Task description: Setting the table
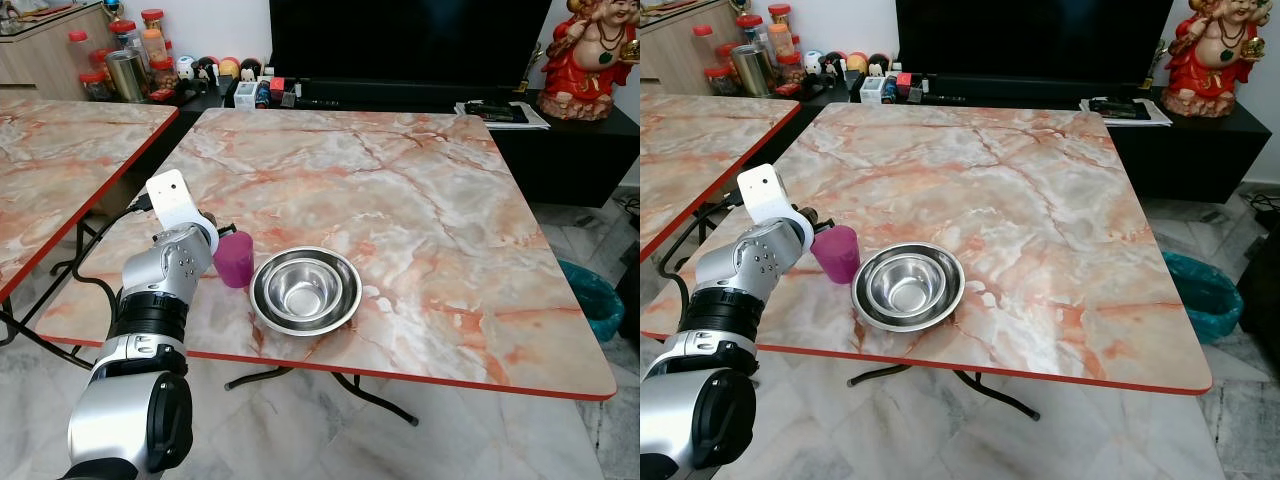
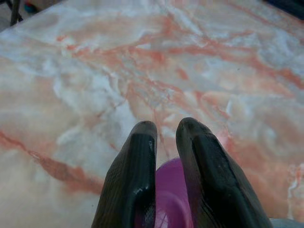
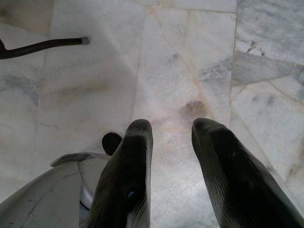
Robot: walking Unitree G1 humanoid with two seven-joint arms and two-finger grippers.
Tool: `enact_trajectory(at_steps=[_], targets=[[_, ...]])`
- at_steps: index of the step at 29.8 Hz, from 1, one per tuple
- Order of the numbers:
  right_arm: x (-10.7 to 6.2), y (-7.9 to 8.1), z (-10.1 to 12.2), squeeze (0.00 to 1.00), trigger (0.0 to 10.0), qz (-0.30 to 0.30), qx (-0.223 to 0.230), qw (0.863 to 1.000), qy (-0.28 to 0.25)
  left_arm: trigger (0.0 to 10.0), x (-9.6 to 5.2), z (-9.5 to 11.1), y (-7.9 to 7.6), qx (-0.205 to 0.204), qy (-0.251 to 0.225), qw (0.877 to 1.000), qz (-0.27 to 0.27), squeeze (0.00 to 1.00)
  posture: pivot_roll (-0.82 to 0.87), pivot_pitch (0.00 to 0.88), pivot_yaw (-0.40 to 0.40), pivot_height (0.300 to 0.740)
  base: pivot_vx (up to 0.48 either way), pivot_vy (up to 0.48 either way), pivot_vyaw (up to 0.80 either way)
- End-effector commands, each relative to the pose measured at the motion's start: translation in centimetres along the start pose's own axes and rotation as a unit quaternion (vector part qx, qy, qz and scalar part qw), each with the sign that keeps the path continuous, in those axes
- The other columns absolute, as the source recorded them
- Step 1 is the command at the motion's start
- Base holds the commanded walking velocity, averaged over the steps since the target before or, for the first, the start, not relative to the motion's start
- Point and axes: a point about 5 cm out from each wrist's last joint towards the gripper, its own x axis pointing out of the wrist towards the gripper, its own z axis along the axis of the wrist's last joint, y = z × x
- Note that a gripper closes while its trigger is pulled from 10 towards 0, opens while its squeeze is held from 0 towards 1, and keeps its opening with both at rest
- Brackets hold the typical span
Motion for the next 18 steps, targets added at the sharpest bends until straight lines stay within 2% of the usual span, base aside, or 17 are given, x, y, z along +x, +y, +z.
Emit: enact_trajectory(at_steps=[1, 4, 7, 11, 12, 13, 14, 15, 16, 17, 18], targets=[[-0.1, -0.2, 0.0, 0.00, 10.0, -0.006, 0.006, 1.000, -0.002, 10.0, -0.4, 1.6, -0.2, 0.006, -0.039, 0.999, -0.010, 0.00, 0.04, 0.058, 0.006, 0.740, 0.000, 0.000, 0.00], [0.0, -0.2, 0.0, 0.00, 10.0, -0.005, 0.006, 1.000, -0.002, 10.0, -1.0, 3.9, 1.0, 0.041, -0.115, 0.992, 0.016, 0.00, 0.05, 0.059, 0.004, 0.740, 0.000, 0.000, 0.00], [0.0, -0.2, 0.0, 0.00, 10.0, -0.005, 0.006, 1.000, -0.002, 10.0, -1.5, 5.2, 3.8, 0.122, -0.179, 0.972, 0.089, 0.00, 0.05, 0.059, 0.003, 0.740, 0.000, 0.000, 0.00], [0.0, -0.1, 0.0, 0.00, 10.0, -0.005, 0.006, 1.000, -0.002, 10.0, -1.9, 5.0, 8.4, 0.167, -0.183, 0.955, 0.166, 0.00, 0.05, 0.058, 0.004, 0.740, 0.000, 0.000, 0.00], [0.0, -0.1, 0.0, 0.00, 10.0, -0.005, 0.006, 1.000, -0.002, 10.0, -2.2, 4.9, 9.9, 0.192, -0.185, 0.945, 0.192, 0.00, 0.05, 0.058, 0.004, 0.740, 0.000, 0.000, 0.00], [0.0, -0.1, 0.0, 0.00, 10.0, -0.005, 0.006, 1.000, -0.002, 10.0, -2.2, 4.9, 9.9, 0.192, -0.185, 0.945, 0.192, 0.00, 0.05, 0.058, 0.004, 0.740, 0.000, 0.000, 0.00], [0.0, -0.2, 0.0, 0.00, 10.0, -0.004, 0.005, 1.000, -0.002, 10.0, -3.0, 4.7, 13.2, 0.265, -0.190, 0.912, 0.249, 0.00, 0.06, 0.057, 0.004, 0.740, 0.000, 0.000, 0.00], [0.0, -0.2, 0.0, 0.00, 10.0, -0.004, 0.005, 1.000, -0.002, 10.0, -3.5, 4.3, 15.4, 0.321, -0.181, 0.884, 0.288, 0.00, 0.06, 0.057, 0.000, 0.740, 0.000, 0.000, 0.00], [0.0, -0.2, 0.0, 0.00, 10.0, -0.004, 0.005, 1.000, -0.001, 10.0, -3.9, 3.9, 16.6, 0.331, -0.174, 0.876, 0.306, 0.00, 0.07, 0.060, -0.001, 0.740, 0.000, 0.000, 0.00], [0.0, -0.2, 0.0, 0.00, 10.0, -0.004, 0.005, 1.000, -0.001, 10.0, -3.9, 3.9, 16.6, 0.331, -0.174, 0.876, 0.306, 0.00, 0.07, 0.060, -0.001, 0.740, 0.000, 0.000, 0.00], [0.0, -0.2, 0.0, 0.00, 10.0, -0.004, 0.005, 1.000, -0.001, 10.0, -4.4, 2.8, 18.8, 0.345, -0.149, 0.864, 0.336, 0.00, 0.07, 0.059, -0.001, 0.740, 0.000, 0.000, 0.00]])
